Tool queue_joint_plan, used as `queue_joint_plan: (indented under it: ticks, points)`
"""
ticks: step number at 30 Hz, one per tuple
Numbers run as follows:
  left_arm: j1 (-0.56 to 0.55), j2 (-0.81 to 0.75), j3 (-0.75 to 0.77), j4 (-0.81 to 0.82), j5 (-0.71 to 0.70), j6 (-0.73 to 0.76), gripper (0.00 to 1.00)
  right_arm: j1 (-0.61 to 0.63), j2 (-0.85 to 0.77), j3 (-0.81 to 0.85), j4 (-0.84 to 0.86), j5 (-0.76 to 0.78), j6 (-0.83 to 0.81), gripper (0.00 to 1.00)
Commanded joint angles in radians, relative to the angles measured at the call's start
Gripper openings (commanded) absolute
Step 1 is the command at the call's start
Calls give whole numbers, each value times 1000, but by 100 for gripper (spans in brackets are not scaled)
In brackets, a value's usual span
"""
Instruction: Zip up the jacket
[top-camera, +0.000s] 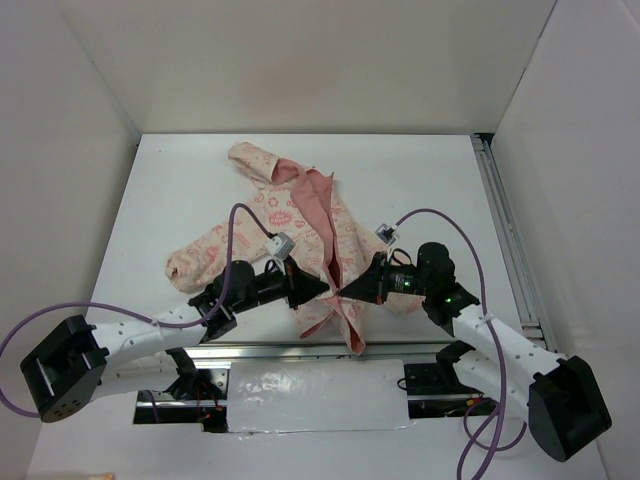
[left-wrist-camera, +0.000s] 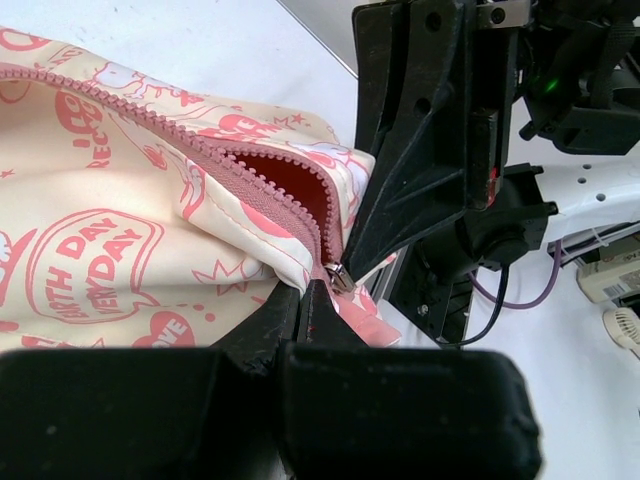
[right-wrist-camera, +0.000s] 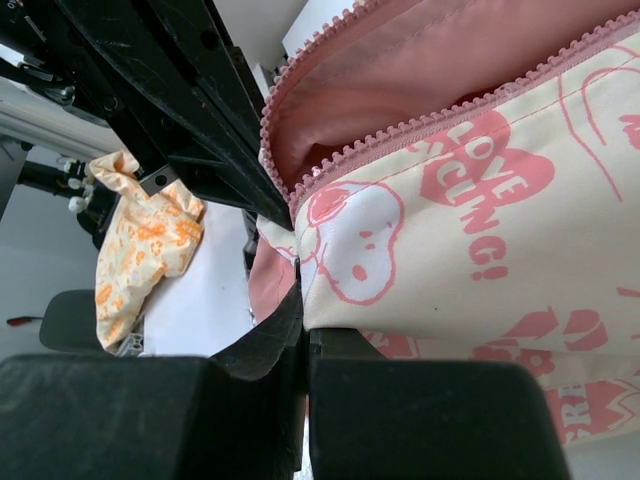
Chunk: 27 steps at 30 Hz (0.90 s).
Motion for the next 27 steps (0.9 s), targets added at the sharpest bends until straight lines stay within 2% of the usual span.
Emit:
queue_joint_plan:
  ticks: [1, 8, 13, 21, 27]
  points:
    - [-1, 1, 7, 129, 60, 1, 0, -6, 3, 14, 85, 5, 7, 0]
    - [-1, 11, 15, 109, 101, -10, 0, -4, 6, -7, 186, 3, 40, 0]
    - [-1, 23, 15, 82, 89, -33, 0, -4, -57, -30, 220, 16, 43, 0]
    - [-1, 35, 33, 57, 86, -42, 0, 0, -147, -62, 206, 38, 30, 0]
    - [-1, 34, 25, 94, 140, -31, 0, 8, -129, -61, 193, 52, 27, 0]
